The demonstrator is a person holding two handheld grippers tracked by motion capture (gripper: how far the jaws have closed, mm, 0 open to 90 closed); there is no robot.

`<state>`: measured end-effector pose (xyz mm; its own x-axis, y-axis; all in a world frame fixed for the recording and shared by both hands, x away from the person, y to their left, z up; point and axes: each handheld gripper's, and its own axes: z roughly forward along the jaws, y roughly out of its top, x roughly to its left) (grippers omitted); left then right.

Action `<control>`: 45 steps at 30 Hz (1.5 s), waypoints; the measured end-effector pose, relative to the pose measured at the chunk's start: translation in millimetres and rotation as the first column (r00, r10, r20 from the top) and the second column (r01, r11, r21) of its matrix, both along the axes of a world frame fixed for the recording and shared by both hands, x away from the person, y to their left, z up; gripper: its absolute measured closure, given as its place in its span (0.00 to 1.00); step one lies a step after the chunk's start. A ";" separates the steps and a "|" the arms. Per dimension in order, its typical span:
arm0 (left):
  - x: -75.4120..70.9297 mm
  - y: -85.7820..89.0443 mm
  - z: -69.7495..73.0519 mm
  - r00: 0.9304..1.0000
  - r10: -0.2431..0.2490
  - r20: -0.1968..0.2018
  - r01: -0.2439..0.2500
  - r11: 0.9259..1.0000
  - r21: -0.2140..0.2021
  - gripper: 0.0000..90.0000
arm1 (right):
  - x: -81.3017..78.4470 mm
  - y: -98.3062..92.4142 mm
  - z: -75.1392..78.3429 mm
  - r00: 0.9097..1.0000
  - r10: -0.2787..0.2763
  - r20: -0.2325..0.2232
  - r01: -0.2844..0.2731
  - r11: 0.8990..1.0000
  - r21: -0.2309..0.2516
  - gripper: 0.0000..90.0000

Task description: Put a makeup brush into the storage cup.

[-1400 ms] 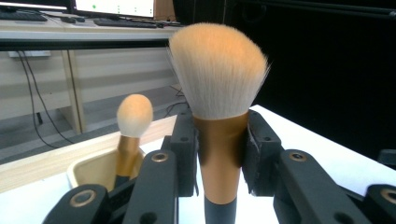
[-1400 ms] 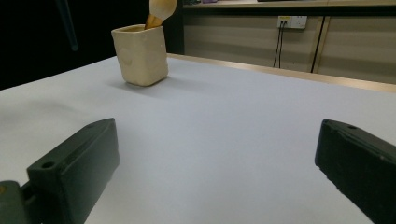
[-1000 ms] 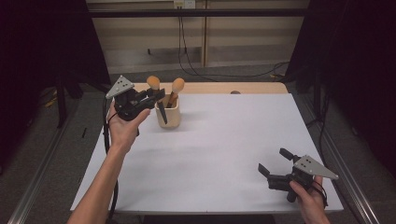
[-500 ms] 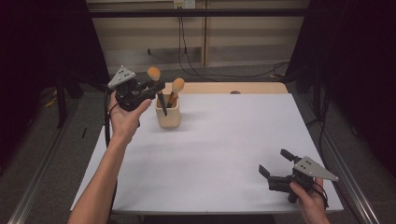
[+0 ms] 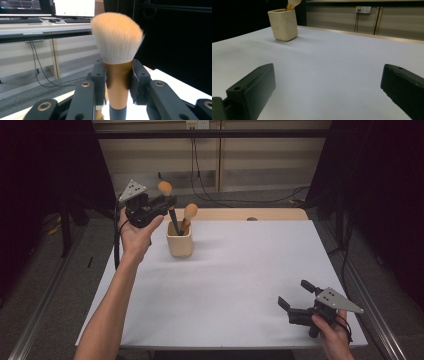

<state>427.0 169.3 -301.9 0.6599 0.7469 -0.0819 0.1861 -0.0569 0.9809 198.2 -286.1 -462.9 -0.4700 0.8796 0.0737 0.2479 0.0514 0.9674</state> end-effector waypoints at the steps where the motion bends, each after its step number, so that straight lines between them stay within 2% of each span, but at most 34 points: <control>1: 1.0 0.1 -0.1 1.000 0.002 0.000 -0.002 1.000 -0.002 0.77 | -0.4 0.1 0.0 1.000 0.003 0.000 -0.003 1.000 0.002 0.00; 8: 15.2 4.5 1.4 0.999 0.048 -0.003 -0.048 0.999 -0.021 0.77 | -0.6 0.6 -0.4 1.000 0.008 -0.002 -0.008 1.000 -0.002 0.00; 12: 19.7 5.7 0.7 0.999 0.054 0.002 -0.054 0.998 -0.033 0.77 | -1.3 0.9 -0.6 1.000 0.017 0.002 -0.017 1.000 0.001 0.00; 25: 33.3 -1.4 -14.5 0.999 0.050 -0.001 -0.050 0.999 0.013 0.77 | -1.2 1.1 -2.2 1.000 0.030 -0.002 -0.030 1.000 -0.001 0.00; 28: 34.6 -3.5 -15.8 0.999 0.051 0.005 -0.051 0.999 0.010 0.77 | -1.6 1.5 -2.2 1.000 0.031 -0.002 -0.031 1.000 -0.003 0.00; 40: 39.3 -6.1 -23.0 0.998 0.066 0.010 -0.066 0.996 0.053 0.77 | -1.6 0.9 -2.4 1.000 0.032 0.001 -0.032 0.999 -0.004 0.00; 45: 39.9 -9.3 -27.9 0.998 0.055 0.003 -0.055 0.997 0.057 0.77 | -1.7 0.9 -2.4 1.000 0.028 0.000 -0.028 1.000 -0.005 0.00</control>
